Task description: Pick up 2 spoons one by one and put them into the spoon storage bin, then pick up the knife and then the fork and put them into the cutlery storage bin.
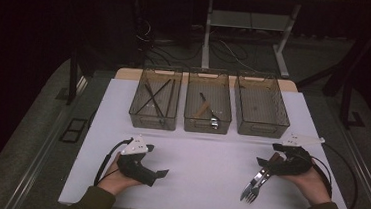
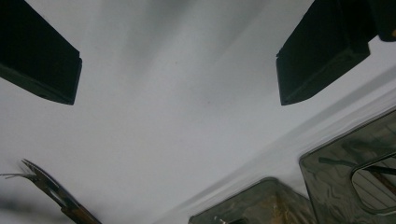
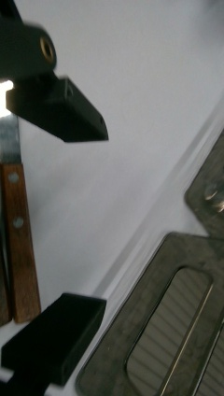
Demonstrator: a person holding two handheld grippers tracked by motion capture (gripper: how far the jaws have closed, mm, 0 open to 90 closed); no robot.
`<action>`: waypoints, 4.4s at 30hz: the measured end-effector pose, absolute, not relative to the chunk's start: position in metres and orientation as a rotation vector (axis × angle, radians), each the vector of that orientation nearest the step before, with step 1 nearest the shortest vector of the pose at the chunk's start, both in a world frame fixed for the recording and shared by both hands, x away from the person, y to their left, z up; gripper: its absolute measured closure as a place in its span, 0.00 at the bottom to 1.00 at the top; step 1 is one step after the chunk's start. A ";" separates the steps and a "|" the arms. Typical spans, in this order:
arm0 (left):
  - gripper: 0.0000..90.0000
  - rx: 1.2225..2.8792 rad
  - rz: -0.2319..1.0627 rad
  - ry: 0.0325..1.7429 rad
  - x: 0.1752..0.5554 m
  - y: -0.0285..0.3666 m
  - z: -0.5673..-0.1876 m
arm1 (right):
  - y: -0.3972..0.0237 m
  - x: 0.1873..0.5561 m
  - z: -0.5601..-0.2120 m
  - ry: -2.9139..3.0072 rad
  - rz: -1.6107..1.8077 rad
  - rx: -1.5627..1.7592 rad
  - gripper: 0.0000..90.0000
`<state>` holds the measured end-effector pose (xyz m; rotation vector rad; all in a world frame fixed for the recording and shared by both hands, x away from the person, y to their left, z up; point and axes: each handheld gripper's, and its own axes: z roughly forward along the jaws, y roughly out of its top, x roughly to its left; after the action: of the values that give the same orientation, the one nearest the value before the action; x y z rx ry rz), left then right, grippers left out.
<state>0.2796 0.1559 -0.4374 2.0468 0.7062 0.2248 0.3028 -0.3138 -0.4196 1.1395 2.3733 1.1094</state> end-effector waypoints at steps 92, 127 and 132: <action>0.00 2.086 0.154 0.665 0.279 0.147 -0.441 | -0.344 0.278 -0.431 2.677 0.729 1.099 1.00; 0.00 2.096 0.139 0.653 0.279 0.145 -0.442 | -0.274 0.322 -0.421 2.950 0.346 0.900 0.84; 0.00 2.100 0.139 0.653 0.279 0.144 -0.442 | -0.264 0.327 -0.420 2.995 0.240 0.870 0.84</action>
<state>0.2794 0.1442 -0.4422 2.1001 0.6529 0.1387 0.3273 -0.2643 -0.4202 0.8700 2.9948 0.2405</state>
